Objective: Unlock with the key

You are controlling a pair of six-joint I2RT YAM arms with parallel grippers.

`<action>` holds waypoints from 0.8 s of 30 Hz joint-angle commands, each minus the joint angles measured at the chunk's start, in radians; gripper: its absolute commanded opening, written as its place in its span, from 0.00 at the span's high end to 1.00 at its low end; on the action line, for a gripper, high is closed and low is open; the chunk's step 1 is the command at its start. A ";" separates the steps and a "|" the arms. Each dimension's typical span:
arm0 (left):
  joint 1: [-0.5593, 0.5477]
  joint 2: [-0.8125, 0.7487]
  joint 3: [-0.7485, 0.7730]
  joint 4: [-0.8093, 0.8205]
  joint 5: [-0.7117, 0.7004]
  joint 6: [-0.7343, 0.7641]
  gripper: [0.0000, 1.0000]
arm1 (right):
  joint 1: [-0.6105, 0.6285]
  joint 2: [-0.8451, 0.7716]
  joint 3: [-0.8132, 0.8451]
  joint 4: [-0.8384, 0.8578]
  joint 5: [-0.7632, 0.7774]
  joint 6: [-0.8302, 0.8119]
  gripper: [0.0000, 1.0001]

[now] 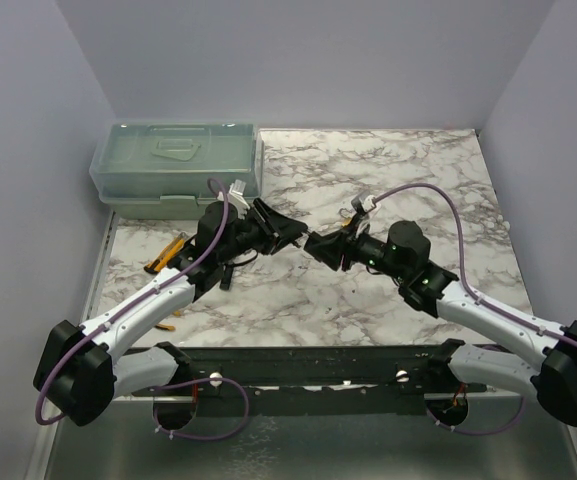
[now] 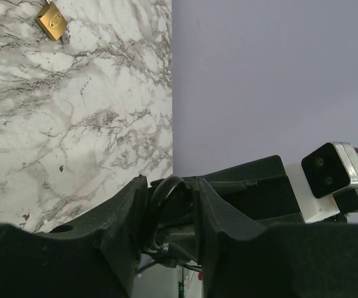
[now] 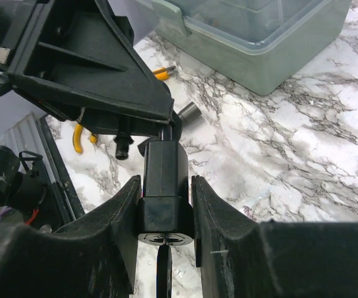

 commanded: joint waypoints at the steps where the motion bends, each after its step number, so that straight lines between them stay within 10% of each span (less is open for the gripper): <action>1: -0.003 -0.013 0.019 0.030 0.039 -0.007 0.62 | -0.001 0.026 0.019 0.058 0.017 -0.035 1.00; 24: -0.003 0.125 0.080 -0.064 0.102 -0.016 0.72 | 0.127 0.132 0.065 -0.122 0.330 -0.638 1.00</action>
